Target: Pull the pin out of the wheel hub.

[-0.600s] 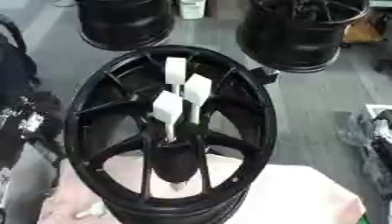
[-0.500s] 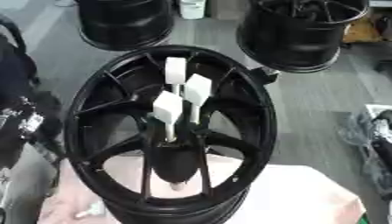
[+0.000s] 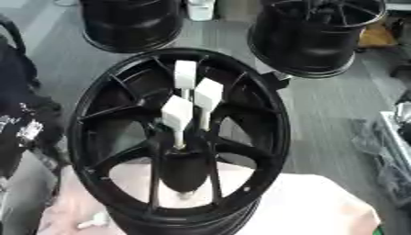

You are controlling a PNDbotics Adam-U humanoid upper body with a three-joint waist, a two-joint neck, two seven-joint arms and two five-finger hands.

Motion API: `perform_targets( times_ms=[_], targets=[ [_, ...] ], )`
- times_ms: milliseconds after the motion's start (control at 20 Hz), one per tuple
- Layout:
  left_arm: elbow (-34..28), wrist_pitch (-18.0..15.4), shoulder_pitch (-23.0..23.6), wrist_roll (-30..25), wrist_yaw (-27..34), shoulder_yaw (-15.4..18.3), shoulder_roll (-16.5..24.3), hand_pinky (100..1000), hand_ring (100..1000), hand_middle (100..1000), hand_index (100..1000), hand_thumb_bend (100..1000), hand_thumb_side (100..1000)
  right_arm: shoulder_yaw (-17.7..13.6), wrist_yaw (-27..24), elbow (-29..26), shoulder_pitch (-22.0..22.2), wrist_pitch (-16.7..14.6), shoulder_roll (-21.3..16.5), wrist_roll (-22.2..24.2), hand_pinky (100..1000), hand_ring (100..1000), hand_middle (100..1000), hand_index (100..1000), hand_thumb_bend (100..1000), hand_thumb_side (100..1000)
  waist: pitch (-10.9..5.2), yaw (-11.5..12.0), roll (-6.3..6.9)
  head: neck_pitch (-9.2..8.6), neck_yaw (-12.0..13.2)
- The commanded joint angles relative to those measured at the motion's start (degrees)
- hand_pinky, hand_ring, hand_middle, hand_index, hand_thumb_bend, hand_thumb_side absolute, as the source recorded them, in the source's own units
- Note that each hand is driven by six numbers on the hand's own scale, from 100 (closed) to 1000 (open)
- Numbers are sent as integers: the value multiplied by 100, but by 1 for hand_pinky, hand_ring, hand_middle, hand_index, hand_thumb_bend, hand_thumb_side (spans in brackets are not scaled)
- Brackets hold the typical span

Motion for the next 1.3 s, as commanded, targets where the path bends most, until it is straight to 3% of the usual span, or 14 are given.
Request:
perform_targets(
  times_ms=[50, 300, 550, 850, 1250, 1300],
  targets=[
    [-124, -6, -30, -45, -35, -26, 110, 638, 728, 719, 788, 473, 534, 356, -286, -174, -449, -293, -1042, 656, 731, 807, 819, 953, 100, 245, -90, 31, -9, -81, -69],
    [-125, -25, -55, -99, -43, -69, 145, 638, 728, 719, 788, 472, 534, 1239, -997, -293, -1423, -549, -1965, 1939, 761, 849, 858, 985, 118, 289, -75, 172, -28, -48, -108],
    [-127, -38, -76, -133, -58, -96, 181, 639, 728, 719, 788, 472, 535, 1930, -1281, -303, -2212, -527, -2281, 3155, 789, 877, 894, 1000, 226, 412, -31, 312, -71, -57, -143],
    [-133, -44, -116, -194, -66, -142, 198, 639, 728, 719, 788, 471, 538, 2409, -1235, 45, -2906, -446, -2011, 4123, 796, 884, 901, 1000, 281, 430, 13, 429, -104, -81, -183],
    [-128, -54, -126, -221, -65, -160, 182, 639, 728, 719, 789, 470, 540, 2785, -695, 696, -3452, -608, -1381, 4873, 811, 904, 913, 1000, 299, 382, 38, 519, -72, -36, -215],
    [-127, -54, -128, -226, -65, -165, 177, 640, 729, 719, 789, 469, 541, 2812, -627, 771, -3495, -640, -1304, 4935, 812, 908, 915, 1000, 268, 376, 40, 525, -68, -28, -218]
  ],
)
